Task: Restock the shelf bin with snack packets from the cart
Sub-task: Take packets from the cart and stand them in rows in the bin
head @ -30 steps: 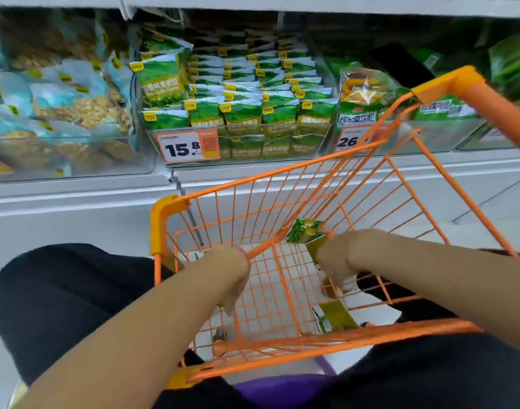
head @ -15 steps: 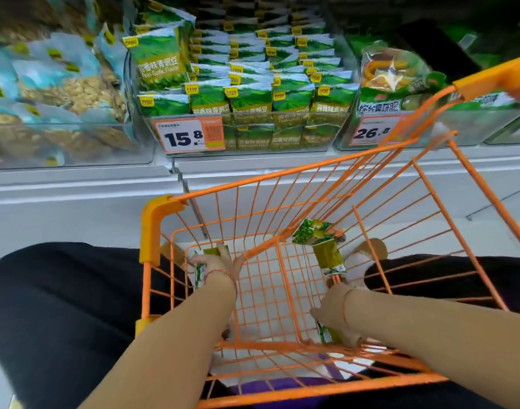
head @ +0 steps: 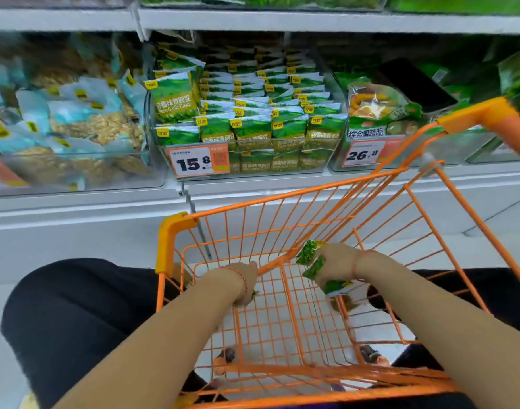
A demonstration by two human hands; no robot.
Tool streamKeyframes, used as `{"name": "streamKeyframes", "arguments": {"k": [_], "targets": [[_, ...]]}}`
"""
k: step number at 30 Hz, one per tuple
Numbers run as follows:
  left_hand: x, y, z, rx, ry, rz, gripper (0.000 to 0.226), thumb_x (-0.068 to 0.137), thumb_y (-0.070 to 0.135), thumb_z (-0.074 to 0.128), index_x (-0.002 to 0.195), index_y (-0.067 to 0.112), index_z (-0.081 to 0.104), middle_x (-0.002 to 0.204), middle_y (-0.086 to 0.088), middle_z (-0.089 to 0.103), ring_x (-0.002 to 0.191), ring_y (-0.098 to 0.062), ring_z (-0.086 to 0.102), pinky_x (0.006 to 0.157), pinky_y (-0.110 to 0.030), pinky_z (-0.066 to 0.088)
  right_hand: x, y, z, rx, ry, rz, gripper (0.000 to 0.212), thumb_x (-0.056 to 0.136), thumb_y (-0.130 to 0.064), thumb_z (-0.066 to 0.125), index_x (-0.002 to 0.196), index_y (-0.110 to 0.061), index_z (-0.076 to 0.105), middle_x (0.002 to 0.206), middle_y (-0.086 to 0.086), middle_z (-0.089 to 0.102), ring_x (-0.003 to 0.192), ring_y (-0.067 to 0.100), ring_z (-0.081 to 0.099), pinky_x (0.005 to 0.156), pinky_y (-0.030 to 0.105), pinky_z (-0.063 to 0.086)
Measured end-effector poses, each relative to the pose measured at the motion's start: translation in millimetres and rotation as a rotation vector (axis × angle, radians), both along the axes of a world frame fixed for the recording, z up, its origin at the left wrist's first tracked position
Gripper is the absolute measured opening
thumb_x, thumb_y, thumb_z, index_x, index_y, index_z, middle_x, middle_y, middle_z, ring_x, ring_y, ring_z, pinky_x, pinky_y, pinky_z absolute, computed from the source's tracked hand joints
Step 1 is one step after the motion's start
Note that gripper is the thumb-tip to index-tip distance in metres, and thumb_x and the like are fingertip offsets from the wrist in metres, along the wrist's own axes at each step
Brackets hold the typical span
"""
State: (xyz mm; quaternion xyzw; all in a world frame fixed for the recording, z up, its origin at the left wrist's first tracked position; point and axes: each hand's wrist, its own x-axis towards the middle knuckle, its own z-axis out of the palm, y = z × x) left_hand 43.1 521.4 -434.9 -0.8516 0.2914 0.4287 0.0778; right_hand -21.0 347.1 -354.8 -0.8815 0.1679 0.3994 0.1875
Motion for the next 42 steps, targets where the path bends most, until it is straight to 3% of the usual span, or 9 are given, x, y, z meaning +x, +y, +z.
{"name": "streamKeyframes", "arguments": {"k": [3,7,13,16,21,27,30,37,42], "targets": [[8,3,18,-0.070,0.053,0.070,0.032,0.086,0.012,0.056,0.116,0.010,0.045,0.097,-0.010,0.053,0.083,-0.027,0.055,0.072,-0.038,0.050,3,-8,14,0.172,-0.213,-0.287,0.045,0.085,-0.020,0.064,0.124,-0.001,0.052,0.111,0.022,0.059,0.101,0.031,0.059,0.086,0.042,0.050],[20,-4,43,-0.477,0.349,0.484,0.033,0.083,-0.003,0.060,0.113,0.008,0.054,0.112,-0.013,0.058,0.100,-0.029,0.063,0.072,-0.037,0.058,-1,-14,28,0.314,-0.375,-0.445,0.032,0.086,-0.016,0.064,0.114,-0.002,0.056,0.084,0.009,0.054,0.066,0.015,0.050,0.050,0.021,0.041],[21,0,85,-0.964,0.895,0.833,0.032,0.093,-0.007,0.042,0.114,0.010,0.058,0.100,-0.009,0.067,0.069,-0.017,0.066,0.048,-0.020,0.051,-10,-32,32,0.545,-0.650,-0.788,0.058,0.089,-0.019,0.063,0.139,-0.004,0.040,0.119,0.007,0.048,0.116,0.027,0.049,0.091,0.033,0.041],[18,3,86,-1.080,0.898,0.994,0.027,0.093,0.002,0.043,0.113,0.008,0.060,0.092,-0.011,0.068,0.062,-0.017,0.063,0.044,-0.019,0.046,-11,-35,31,0.553,-0.714,-0.870,0.072,0.086,-0.021,0.065,0.146,-0.006,0.029,0.140,0.012,0.043,0.121,0.028,0.048,0.096,0.037,0.042],[13,0,92,-1.176,0.861,1.070,0.024,0.097,0.013,0.039,0.109,0.010,0.060,0.072,-0.003,0.064,0.049,-0.012,0.053,0.041,-0.019,0.038,-10,-24,31,0.646,-0.704,-0.924,0.051,0.084,-0.015,0.067,0.131,-0.011,0.047,0.108,0.009,0.054,0.074,0.016,0.051,0.059,0.028,0.042],[4,-2,101,-1.210,0.879,0.968,0.045,0.079,0.018,0.049,0.123,0.013,0.056,0.083,-0.007,0.067,0.051,-0.013,0.056,0.038,-0.020,0.041,-11,-17,36,0.903,-0.647,-0.995,0.036,0.083,-0.004,0.065,0.116,-0.017,0.058,0.107,0.007,0.057,0.082,0.017,0.058,0.064,0.029,0.057],[2,1,103,-1.305,0.877,0.980,0.044,0.079,0.017,0.050,0.122,0.012,0.057,0.082,-0.008,0.066,0.054,-0.016,0.058,0.043,-0.024,0.047,-11,-17,38,1.008,-0.609,-1.000,0.031,0.081,0.004,0.056,0.110,-0.005,0.062,0.093,0.008,0.064,0.083,0.020,0.064,0.069,0.035,0.058],[6,5,100,-1.521,0.932,1.060,0.042,0.076,0.015,0.051,0.116,0.006,0.059,0.102,-0.013,0.070,0.082,-0.024,0.068,0.077,-0.037,0.056,-16,-21,46,1.093,-0.758,-1.101,0.022,0.083,0.008,0.054,0.091,-0.012,0.056,0.067,-0.002,0.061,0.064,0.011,0.054,0.061,0.023,0.040],[-1,0,105,-1.540,0.934,1.063,0.037,0.077,0.012,0.055,0.113,0.006,0.060,0.102,-0.012,0.070,0.084,-0.026,0.071,0.073,-0.033,0.059,-16,-9,46,1.211,-0.768,-1.056,0.040,0.083,0.010,0.059,0.104,-0.021,0.046,0.095,0.008,0.062,0.084,0.020,0.063,0.080,0.035,0.053]]}}
